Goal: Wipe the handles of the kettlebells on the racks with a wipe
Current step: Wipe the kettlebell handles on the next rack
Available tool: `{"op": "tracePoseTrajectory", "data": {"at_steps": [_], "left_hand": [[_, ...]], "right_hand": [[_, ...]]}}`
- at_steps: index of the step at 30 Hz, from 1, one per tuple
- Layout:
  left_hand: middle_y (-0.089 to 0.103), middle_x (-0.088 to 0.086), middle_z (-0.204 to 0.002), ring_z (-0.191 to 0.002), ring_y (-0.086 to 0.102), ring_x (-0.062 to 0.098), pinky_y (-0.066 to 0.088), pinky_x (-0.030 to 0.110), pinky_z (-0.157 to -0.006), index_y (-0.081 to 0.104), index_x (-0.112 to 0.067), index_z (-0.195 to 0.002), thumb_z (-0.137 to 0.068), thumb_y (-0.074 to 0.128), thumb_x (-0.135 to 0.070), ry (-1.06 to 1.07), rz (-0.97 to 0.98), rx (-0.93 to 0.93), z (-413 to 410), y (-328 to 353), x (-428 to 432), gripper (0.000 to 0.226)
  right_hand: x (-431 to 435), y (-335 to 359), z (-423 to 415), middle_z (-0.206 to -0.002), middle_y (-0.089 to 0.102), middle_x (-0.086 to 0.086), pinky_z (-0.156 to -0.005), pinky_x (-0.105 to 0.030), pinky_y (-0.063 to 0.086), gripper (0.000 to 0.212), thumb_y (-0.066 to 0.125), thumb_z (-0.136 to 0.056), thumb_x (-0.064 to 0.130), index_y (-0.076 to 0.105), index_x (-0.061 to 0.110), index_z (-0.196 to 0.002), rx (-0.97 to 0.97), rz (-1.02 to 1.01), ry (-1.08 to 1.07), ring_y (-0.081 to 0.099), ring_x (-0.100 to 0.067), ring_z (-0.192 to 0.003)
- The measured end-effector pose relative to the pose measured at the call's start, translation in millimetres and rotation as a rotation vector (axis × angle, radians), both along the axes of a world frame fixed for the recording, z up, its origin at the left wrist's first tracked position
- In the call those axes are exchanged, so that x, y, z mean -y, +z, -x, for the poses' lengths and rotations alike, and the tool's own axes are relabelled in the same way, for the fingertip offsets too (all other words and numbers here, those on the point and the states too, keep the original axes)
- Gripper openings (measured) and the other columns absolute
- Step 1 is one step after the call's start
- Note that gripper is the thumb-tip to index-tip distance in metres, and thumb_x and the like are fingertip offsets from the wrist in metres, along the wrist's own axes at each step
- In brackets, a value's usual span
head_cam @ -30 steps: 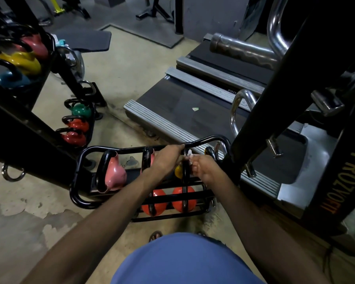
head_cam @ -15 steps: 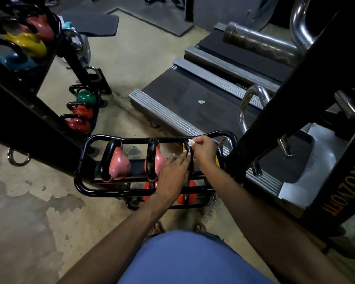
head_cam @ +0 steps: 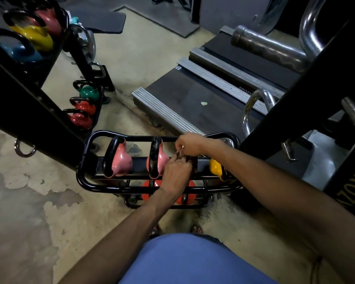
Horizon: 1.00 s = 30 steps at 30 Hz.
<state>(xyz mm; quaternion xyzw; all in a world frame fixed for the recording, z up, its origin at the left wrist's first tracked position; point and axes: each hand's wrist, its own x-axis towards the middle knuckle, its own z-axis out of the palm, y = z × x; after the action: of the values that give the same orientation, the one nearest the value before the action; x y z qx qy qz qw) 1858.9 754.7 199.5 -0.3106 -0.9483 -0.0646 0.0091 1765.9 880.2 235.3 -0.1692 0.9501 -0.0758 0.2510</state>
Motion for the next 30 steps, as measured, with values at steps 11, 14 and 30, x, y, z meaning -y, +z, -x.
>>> {"op": "tracePoseTrajectory", "data": {"at_steps": [11, 14, 30], "left_hand": [[0.071, 0.012, -0.115, -0.102, 0.068, 0.026, 0.042, 0.039, -0.112, 0.063, -0.009, -0.129, -0.086, 0.066, -0.011, -0.005, -0.102, -0.055, 4, -6, 4, 0.044], [0.069, 0.010, -0.121, -0.107, 0.067, 0.023, 0.041, 0.040, -0.113, 0.065, -0.011, -0.127, -0.085, 0.067, -0.013, -0.016, -0.123, -0.029, 4, -9, 5, 0.042], [0.023, 0.003, -0.165, -0.150, 0.025, 0.020, 0.024, 0.029, -0.117, 0.019, -0.016, -0.159, -0.071, 0.089, -0.030, -0.084, -0.120, 0.629, 75, 29, 4, 0.113]], "right_hand": [[-30, -5, -21, -0.108, 0.066, -0.008, -0.082, -0.043, 0.054, 0.031, 0.057, -0.085, -0.004, 0.075, 0.016, -0.102, -0.305, 0.199, -0.179, 0.063, -0.027, -0.102], [-34, -21, -50, -0.101, 0.064, -0.006, -0.080, -0.040, 0.053, 0.025, 0.063, -0.082, -0.003, 0.075, 0.014, -0.096, -0.385, 0.399, -0.338, 0.063, -0.025, -0.095], [-15, -49, -57, -0.072, 0.069, -0.006, -0.070, -0.041, 0.056, 0.019, 0.061, -0.088, 0.024, 0.071, 0.012, -0.078, 0.038, 1.117, -1.377, 0.068, -0.027, -0.077]]}}
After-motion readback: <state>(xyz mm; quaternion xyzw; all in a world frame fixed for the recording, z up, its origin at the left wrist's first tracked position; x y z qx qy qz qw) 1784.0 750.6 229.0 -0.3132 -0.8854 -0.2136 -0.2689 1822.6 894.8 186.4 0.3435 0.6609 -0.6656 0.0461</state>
